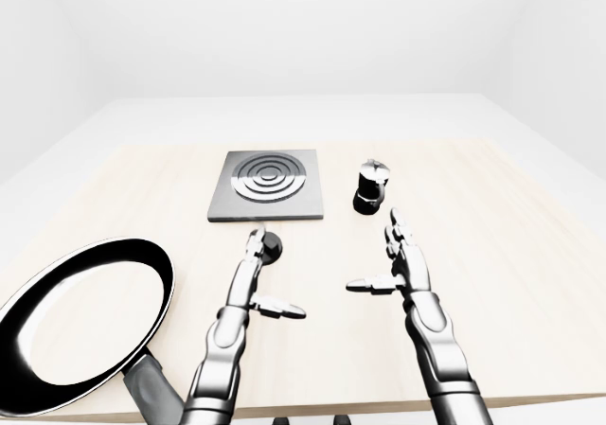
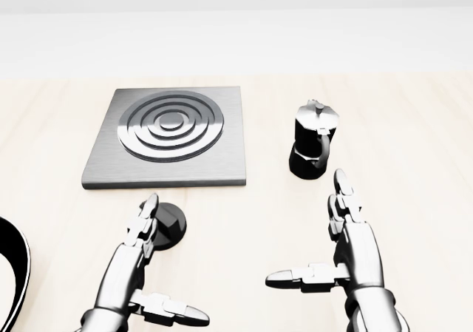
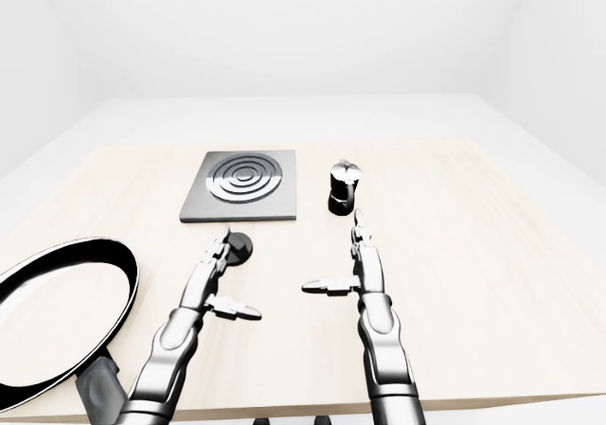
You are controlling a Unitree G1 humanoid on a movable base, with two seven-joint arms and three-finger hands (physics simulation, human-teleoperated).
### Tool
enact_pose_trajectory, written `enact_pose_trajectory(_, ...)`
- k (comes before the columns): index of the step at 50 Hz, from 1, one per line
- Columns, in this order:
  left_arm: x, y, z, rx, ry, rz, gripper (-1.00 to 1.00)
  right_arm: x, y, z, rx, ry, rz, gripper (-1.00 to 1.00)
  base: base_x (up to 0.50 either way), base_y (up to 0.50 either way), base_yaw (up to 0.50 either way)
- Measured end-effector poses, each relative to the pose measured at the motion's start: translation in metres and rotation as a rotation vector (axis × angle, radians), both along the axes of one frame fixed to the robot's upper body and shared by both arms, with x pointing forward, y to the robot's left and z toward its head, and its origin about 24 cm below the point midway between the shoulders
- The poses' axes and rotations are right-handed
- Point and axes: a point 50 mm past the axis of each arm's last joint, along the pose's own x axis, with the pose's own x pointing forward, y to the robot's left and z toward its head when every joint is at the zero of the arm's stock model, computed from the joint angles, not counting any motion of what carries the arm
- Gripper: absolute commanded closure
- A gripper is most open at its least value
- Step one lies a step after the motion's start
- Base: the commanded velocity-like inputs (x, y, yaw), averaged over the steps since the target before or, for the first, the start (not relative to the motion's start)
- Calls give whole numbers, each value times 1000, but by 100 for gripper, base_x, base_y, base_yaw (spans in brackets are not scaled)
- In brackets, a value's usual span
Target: Turn on the stove.
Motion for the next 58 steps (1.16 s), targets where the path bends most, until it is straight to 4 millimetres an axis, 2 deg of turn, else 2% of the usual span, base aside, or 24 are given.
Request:
enact_pose_trajectory(15,-8,-10,5,16,-27,-49,-100,0,0,2,2,3,-3,-100,0,0,0)
enact_pose_trajectory(24,-11,-13,27,-6,-135,-76,-100,1,0,2,2,5,-6,-100,0,0,0)
enact_pose_trajectory(32,-13,-7,62,-36,-293,-60,-100,2,0,2,3,8,-7,-100,0,0,0)
enact_pose_trajectory(40,-22,7,109,-71,-494,4,-100,2,0,2,4,10,-8,-100,0,0,0)
enact_pose_trajectory(51,-51,27,177,-95,-737,80,-100,2,0,1,3,11,-8,-100,0,0,0)
enact_pose_trajectory(58,-75,46,210,-92,-891,130,-100,2,0,1,2,10,-7,-100,0,0,0)
